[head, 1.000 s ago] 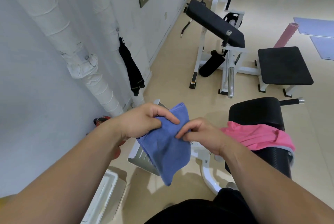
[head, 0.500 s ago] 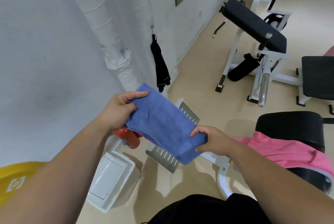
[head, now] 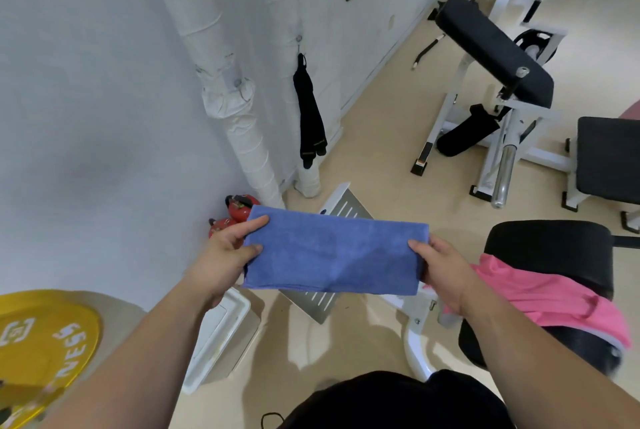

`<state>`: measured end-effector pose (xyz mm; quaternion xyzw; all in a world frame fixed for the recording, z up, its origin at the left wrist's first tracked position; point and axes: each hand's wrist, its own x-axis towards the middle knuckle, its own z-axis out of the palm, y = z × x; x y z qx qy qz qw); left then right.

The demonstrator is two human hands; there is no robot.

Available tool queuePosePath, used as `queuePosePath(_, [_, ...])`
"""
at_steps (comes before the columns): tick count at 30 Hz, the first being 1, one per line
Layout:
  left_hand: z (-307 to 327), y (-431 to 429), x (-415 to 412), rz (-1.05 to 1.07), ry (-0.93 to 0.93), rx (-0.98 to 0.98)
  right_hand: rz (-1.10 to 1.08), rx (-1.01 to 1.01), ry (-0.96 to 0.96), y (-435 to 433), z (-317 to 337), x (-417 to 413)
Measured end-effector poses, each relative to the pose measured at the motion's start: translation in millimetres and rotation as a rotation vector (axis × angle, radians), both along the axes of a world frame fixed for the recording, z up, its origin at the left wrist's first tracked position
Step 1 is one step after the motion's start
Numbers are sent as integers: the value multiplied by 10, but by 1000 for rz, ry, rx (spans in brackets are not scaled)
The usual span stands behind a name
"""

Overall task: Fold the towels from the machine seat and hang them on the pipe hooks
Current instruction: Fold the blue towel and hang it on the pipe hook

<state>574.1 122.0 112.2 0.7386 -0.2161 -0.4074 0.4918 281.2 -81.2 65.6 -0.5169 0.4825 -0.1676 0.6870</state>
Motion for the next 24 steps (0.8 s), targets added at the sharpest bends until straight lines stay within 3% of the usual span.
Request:
queuePosePath(7, [-62, 51, -277, -44, -69, -3, -61, -333, 184, 247, 163, 268])
queuePosePath(16, [119, -60, -523, -222, -212, -132, 18, -295, -15, 799, 586, 1014])
queuePosePath(24, [224, 94, -461, -198, -258, -293, 105, -297, -80, 1138, 671, 1396])
